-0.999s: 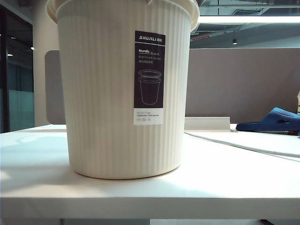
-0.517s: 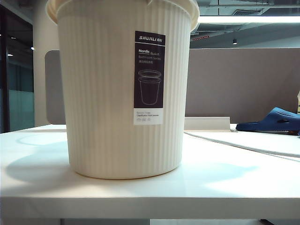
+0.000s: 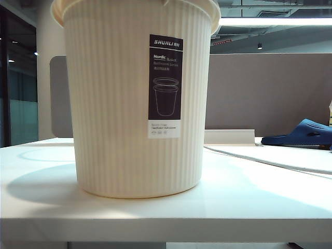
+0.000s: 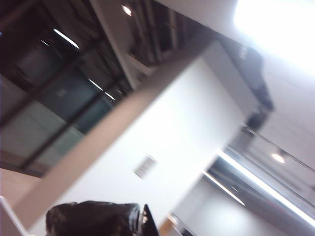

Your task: Open the ring lid of the trash can, pull out the black garbage bag inside, and place it on the table.

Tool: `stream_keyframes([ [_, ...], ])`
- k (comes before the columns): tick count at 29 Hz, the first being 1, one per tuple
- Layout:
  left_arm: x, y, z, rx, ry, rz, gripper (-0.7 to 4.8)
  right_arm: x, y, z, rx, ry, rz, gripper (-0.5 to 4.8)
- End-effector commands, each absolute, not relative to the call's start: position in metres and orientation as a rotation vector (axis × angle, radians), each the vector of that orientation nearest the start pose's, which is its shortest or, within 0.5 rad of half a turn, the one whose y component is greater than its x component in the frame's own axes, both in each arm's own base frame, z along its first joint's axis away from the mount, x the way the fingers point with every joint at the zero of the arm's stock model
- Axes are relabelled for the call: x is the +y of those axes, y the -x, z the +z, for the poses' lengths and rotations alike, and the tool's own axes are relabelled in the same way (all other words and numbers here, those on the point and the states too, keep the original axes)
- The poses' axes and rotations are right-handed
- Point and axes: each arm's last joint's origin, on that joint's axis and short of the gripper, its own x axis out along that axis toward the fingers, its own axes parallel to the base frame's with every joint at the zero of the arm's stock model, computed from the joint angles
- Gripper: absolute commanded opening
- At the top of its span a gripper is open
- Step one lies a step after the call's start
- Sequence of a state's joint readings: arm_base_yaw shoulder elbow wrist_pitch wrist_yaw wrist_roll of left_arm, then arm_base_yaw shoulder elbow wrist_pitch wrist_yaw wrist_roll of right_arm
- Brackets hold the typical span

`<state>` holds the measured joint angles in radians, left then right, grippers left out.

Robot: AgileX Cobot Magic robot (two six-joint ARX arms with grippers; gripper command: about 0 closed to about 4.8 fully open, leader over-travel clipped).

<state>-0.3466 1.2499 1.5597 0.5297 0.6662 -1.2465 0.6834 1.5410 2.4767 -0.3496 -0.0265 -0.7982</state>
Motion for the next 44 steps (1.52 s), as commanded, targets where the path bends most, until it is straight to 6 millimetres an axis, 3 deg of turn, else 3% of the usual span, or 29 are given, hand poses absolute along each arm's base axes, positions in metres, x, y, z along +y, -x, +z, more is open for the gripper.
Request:
stream_keyframes([
  [1, -0.088, -0.189, 0.556, -0.169, 0.896, -1.358, 1.26, 0.111, -0.137, 0.662, -0.846, 0.527, 0.381, -0.01],
  [12, -0.089, -0.188, 0.555, -0.135, 0.862, -1.395, 1.26, 0.091, -0.131, 0.668, -0.84, 0.548, 0.301, -0.01],
  [29, -0.09, -0.181, 0.555, -0.086, 0.739, -1.489, 1.26, 0.072, -0.143, 0.663, -0.722, 0.619, 0.17, -0.01],
  [38, -0.102, -0.171, 0.554, -0.031, 0.696, -1.601, 1.25, 0.071, -0.153, 0.658, -0.623, 0.688, 0.069, -0.01],
  [44, -0.107, -0.163, 0.555, -0.004, 0.665, -1.669, 1.26, 0.058, -0.164, 0.654, -0.546, 0.715, -0.021, -0.02],
])
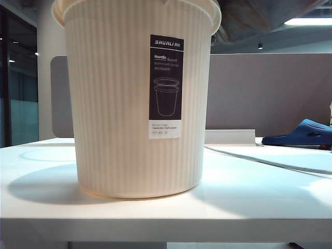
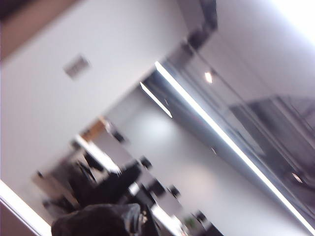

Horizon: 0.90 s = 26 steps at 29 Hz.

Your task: Open the ring lid of the trash can, pull out the black garbage bag inside, and place it on the table.

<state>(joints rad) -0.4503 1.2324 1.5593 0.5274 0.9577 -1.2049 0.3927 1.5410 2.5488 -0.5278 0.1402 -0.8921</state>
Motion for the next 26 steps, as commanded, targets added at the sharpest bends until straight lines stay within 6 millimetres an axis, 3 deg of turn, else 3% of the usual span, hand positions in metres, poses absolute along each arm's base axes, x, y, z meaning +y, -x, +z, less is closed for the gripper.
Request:
stream_keyframes([
  [1, -0.107, -0.162, 0.555, -0.003, 0.659, -1.675, 1.26, 0.056, -0.166, 0.653, -0.536, 0.707, -0.027, -0.01],
  [9, -0.105, -0.157, 0.556, -0.001, 0.6, -1.709, 1.25, 0.051, -0.182, 0.643, -0.451, 0.699, -0.038, -0.01],
  [18, -0.107, -0.148, 0.556, 0.032, 0.549, -1.778, 1.25, 0.054, -0.215, 0.62, -0.339, 0.646, -0.009, -0.01],
  [26, -0.099, -0.131, 0.561, -0.016, 0.471, -1.812, 1.25, 0.037, -0.24, 0.603, -0.264, 0.534, -0.013, -0.02],
])
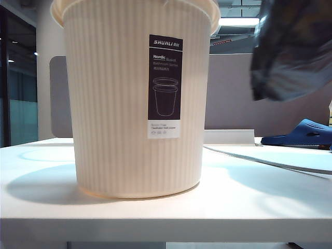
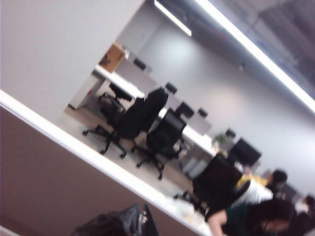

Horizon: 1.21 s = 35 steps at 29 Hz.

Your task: Open the ring lid of the trash can, pull out the black garbage bag inside, and place it on the table.

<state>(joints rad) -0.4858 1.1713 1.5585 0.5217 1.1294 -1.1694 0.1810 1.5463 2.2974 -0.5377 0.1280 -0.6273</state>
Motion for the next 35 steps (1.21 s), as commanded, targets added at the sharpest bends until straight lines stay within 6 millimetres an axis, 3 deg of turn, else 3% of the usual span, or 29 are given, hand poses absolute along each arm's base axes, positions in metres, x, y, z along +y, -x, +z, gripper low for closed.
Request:
stream_keyframes([
  [1, -0.097, -0.128, 0.561, -0.019, 0.459, -1.812, 1.25, 0.036, -0.242, 0.601, -0.257, 0.53, -0.014, -0.02],
  [15, -0.091, -0.116, 0.545, 0.03, 0.352, -1.685, 1.23, 0.032, -0.267, 0.577, -0.185, 0.531, 0.009, -0.02],
  [35, -0.076, -0.089, 0.537, -0.003, 0.257, -1.611, 1.21, 0.039, -0.312, 0.518, -0.083, 0.517, 0.064, -0.02],
])
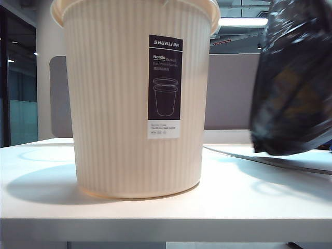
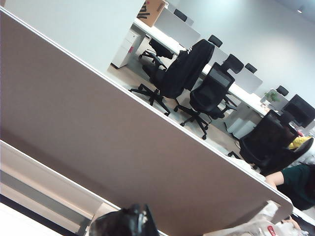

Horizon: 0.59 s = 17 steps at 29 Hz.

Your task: Open the ring lid of the trash can, pull out the black garbage bag inside, and place it on the table.

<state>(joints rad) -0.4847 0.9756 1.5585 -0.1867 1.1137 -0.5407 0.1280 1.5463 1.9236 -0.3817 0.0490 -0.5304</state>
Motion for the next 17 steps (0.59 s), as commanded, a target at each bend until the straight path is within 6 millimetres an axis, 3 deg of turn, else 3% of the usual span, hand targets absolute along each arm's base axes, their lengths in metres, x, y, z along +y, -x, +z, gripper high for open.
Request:
stream_keyframes([
  [1, -0.075, -0.087, 0.537, -0.006, 0.249, -1.608, 1.21, 0.039, -0.314, 0.515, -0.085, 0.517, 0.063, -0.02],
  [17, -0.073, -0.085, 0.53, 0.023, 0.231, -1.556, 1.21, 0.04, -0.338, 0.49, -0.058, 0.519, 0.038, -0.02],
])
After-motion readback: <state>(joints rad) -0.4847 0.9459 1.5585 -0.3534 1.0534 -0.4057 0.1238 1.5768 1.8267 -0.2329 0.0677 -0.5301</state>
